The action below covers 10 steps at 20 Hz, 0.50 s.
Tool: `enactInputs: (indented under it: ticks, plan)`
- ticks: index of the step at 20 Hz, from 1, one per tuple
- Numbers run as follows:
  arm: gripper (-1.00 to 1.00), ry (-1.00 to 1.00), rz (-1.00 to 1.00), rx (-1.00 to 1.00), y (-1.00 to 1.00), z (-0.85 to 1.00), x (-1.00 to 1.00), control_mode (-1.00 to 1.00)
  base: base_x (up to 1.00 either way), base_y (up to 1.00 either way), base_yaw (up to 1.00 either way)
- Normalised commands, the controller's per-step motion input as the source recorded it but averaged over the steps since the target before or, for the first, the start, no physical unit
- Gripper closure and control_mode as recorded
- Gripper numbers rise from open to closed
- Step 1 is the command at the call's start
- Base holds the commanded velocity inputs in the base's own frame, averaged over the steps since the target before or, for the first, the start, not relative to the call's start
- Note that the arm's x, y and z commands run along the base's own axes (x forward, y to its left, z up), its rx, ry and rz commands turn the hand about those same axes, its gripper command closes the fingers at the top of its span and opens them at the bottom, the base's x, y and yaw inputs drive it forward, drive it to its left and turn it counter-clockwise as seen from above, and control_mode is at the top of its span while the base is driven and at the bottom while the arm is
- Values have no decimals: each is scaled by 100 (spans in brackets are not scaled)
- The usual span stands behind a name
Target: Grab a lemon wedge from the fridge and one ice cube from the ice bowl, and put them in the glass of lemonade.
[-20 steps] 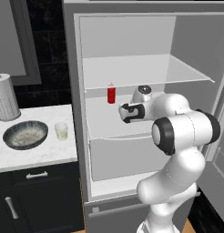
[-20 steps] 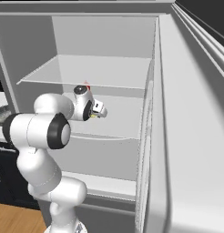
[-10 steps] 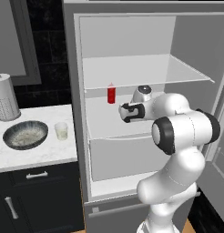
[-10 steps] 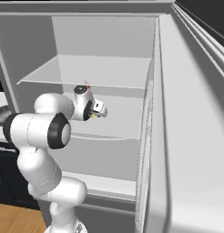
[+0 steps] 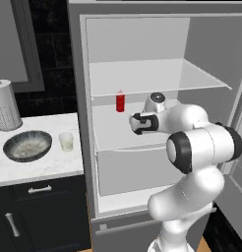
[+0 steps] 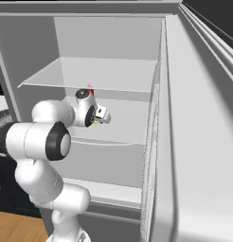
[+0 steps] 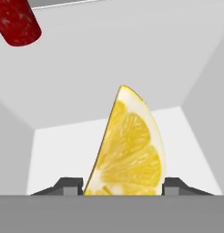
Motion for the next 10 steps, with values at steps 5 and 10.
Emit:
enactInputs:
  ticks: [5, 10]
  plan:
    - [100, -6, 0, 0, 0, 1, -57, -100, 0, 0, 0]
    - [100, -3, 0, 0, 0, 31, -71, -100, 0, 0, 0]
